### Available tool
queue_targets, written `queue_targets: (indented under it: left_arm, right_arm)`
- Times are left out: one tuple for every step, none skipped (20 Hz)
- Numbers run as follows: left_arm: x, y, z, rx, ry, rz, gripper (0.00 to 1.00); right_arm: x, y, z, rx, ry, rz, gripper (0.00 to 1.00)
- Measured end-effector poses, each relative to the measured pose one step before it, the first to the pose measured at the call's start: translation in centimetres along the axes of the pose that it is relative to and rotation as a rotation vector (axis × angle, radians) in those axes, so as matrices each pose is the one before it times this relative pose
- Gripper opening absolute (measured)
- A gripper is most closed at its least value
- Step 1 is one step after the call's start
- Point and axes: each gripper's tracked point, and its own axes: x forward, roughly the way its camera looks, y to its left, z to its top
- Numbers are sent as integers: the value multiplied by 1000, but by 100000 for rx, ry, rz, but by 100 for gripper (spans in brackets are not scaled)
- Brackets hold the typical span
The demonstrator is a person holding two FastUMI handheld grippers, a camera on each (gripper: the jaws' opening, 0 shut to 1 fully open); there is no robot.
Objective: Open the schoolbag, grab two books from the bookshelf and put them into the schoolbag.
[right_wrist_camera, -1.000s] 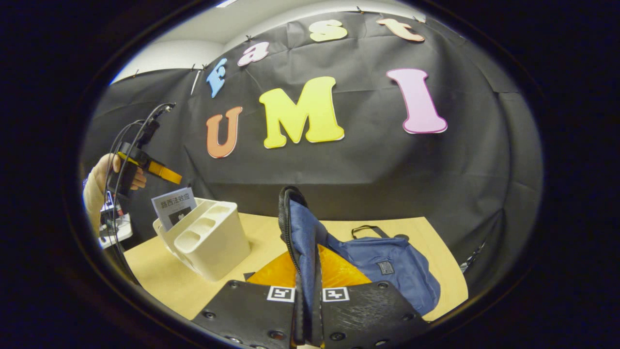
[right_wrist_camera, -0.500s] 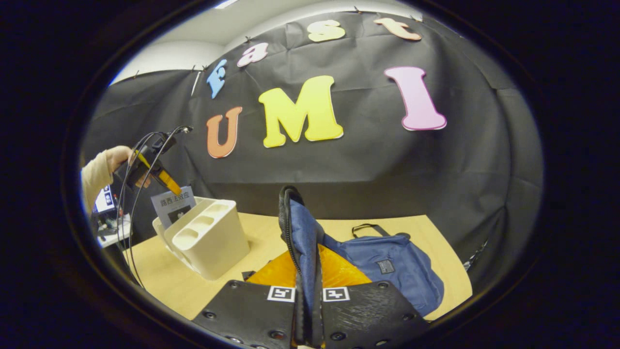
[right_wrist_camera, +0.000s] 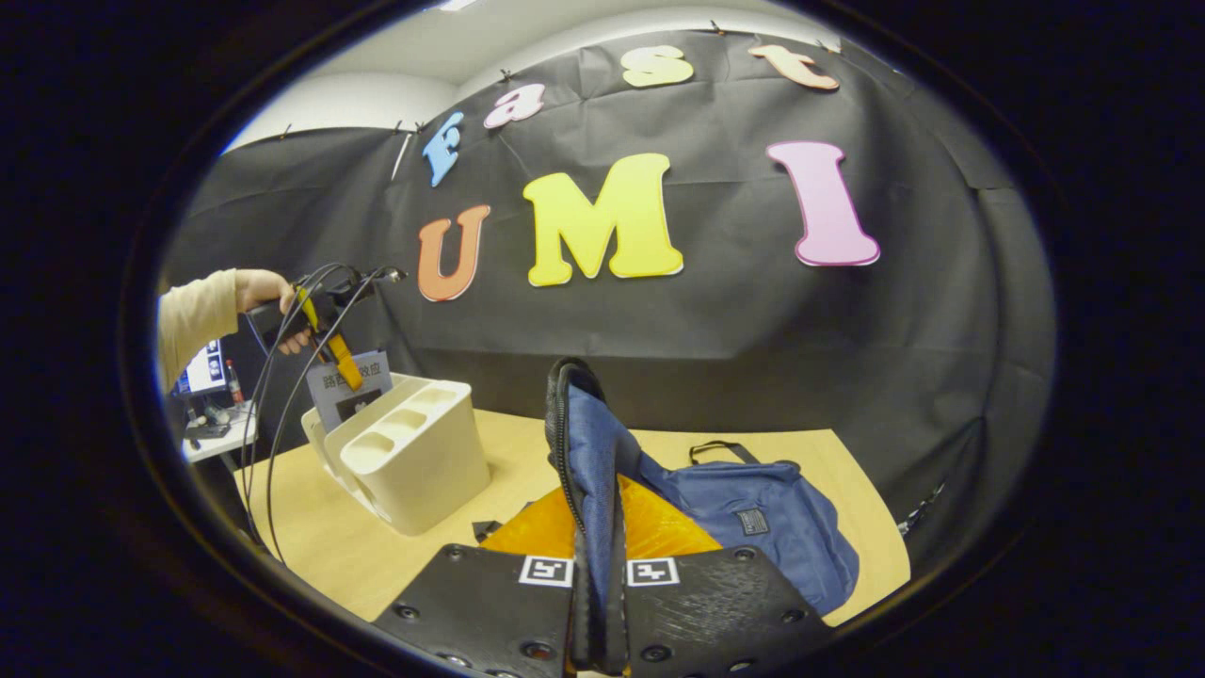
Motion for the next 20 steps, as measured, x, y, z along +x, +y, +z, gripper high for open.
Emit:
queue_targets:
  left_arm:
    - [66,216,-84,118,624,631,69]
    - [42,5,-159,-536,601,65,66]
    - [-300,-262,-73,-929,-345,-741,63]
    - [-114,-463,-78,-1071,-288,-1535,55]
    - [-82,-410,-282,-1513,-227,-1340,53]
    - [-397,-170,-270,-1134,-563,95,49]
    - [-446,534,-139,-210,-992,2305,43]
    - [-454,75,77,-590,-2161,-710,45]
    - [-706,-59,-189,-723,-1700,-527,44]
    - [-780,-78,-124,-431,-1855,-743,43]
    - [-738,-74,-233,-375,-1909,-1456,43]
    - [-896,-294,-125,-657,-2346,-1351,43]
    - [-1141,-105,34,859,-3039,-705,42]
    - [-1135,-157,678,1742,-6010,177,42]
    - [-1179,23,581,1922,-4828,408,42]
    - [-1159,-212,659,1302,-4769,232,45]
    - [-1192,-561,419,2277,-3730,-342,41]
    - [-1249,-388,454,1644,-3113,-180,44]
    - [-1080,-404,508,1899,-2100,699,41]
    - [-985,-217,767,2081,-2894,1115,41]
  right_arm:
    - [5,-59,-194,1127,592,295,6]
    - [-22,-4,-64,803,323,312,9]
    - [58,17,80,16,-151,269,6]
    - [-61,-53,154,-271,-268,-177,6]
    - [8,-26,-46,-77,-194,133,6]
    - [48,51,-11,381,224,257,6]
    - [-33,-44,-64,486,9,141,6]
    - [-17,-13,-16,349,173,131,6]
    - [92,-104,52,367,-31,-18,6]
    - [-13,-101,49,537,-92,8,6]
    - [15,-55,42,458,-142,27,6]
    - [-90,-180,134,605,-213,-168,6]
    - [55,-107,55,737,-199,56,9]
    - [64,-121,5,431,169,115,6]
    - [117,-142,-56,823,304,-97,6]
    - [104,-183,-31,1083,444,98,6]
    - [122,-12,-105,951,551,327,6]
    - [-7,-38,-4,984,414,381,6]
    - [73,30,-99,394,269,220,6]
    - [10,-50,26,-47,76,217,6]
